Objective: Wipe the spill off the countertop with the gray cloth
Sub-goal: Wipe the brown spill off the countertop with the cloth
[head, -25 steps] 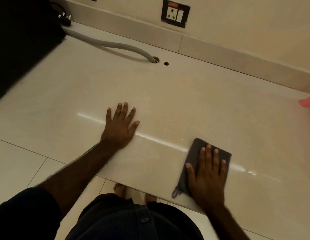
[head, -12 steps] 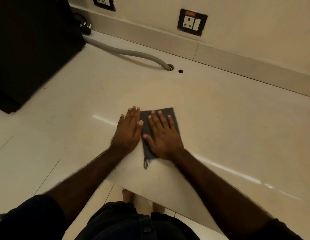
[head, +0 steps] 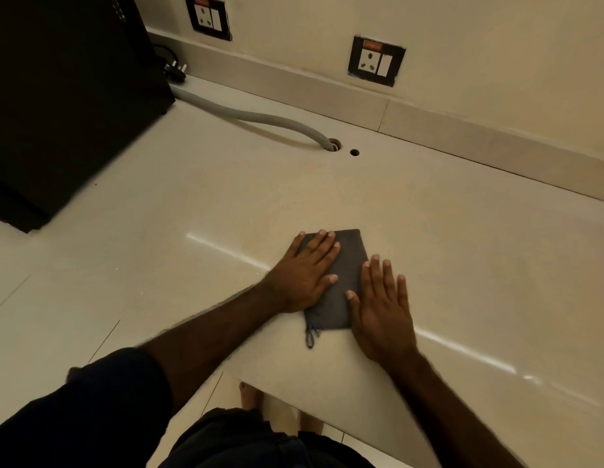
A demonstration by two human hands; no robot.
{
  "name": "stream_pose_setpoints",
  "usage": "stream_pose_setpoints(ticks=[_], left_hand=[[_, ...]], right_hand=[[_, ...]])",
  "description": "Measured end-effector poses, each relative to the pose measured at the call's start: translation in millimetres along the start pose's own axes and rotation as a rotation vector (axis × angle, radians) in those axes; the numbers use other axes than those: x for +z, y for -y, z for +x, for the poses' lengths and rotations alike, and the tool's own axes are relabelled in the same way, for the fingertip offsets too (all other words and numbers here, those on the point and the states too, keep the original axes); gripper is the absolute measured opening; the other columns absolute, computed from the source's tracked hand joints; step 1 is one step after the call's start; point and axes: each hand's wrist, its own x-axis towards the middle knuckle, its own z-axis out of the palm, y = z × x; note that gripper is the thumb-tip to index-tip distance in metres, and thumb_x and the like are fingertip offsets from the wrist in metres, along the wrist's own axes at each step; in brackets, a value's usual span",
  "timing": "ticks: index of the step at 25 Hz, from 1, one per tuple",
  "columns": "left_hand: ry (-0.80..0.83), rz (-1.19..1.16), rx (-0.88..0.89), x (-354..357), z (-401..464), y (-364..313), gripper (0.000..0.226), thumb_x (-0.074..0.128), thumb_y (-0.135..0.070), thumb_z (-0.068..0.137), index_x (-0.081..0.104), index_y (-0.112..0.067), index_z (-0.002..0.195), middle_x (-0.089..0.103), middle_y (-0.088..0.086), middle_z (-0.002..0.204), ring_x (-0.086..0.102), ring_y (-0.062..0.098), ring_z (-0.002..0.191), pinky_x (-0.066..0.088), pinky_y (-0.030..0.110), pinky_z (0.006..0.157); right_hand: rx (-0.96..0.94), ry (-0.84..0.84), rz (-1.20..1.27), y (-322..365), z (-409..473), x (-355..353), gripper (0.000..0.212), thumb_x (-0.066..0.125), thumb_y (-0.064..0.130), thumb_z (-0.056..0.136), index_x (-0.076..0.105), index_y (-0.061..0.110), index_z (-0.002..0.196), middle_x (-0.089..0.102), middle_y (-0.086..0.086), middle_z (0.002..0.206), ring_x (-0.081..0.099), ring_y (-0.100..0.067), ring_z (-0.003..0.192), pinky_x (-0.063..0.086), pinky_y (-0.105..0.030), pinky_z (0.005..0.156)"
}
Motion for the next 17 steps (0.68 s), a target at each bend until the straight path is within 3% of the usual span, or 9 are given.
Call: stream_pose_setpoints(ticks=[4, 10, 17], left_hand=[[0.003, 0.035, -0.041, -6.1, 18.8, 2.5, 0.069, 0.018, -0.050, 0.109, 0.002, -0.016, 0.167, -0.005, 0.006, 0.175, -0.009, 0.020, 0.162, -0.005, 0.049, 0.130], [-0.019, 0.050, -0.263, -19.1, -22.2, 70.4, 0.067, 0.023, -0.046, 0.109, 0.004, -0.018, 0.167, -0.002, 0.005, 0.176, -0.005, 0.020, 0.162, -0.001, 0.050, 0.129], [-0.079, 0.061, -0.381, 6.7, -118.4, 56.8, 0.071, 0.008, -0.054, 0.107, 0.005, -0.016, 0.167, -0.001, 0.007, 0.175, -0.004, 0.023, 0.162, 0.005, 0.055, 0.129]], right_hand=[[-0.002, 0.027, 0.015, 12.4, 33.9, -4.2, 0.077, 0.001, 0.056, 0.105, -0.007, 0.013, 0.169, -0.016, -0.009, 0.179, -0.020, -0.022, 0.164, -0.010, -0.046, 0.135], [-0.172, 0.037, -0.053, 83.3, 86.7, 4.5, 0.076, 0.007, 0.059, 0.109, -0.003, 0.015, 0.170, -0.012, -0.009, 0.180, -0.016, -0.025, 0.166, -0.008, -0.061, 0.132], [-0.382, -0.014, -0.065, 112.8, 35.8, 29.9, 0.080, 0.006, 0.068, 0.106, 0.012, 0.021, 0.171, 0.000, -0.008, 0.181, -0.009, -0.030, 0.167, -0.003, -0.064, 0.132]])
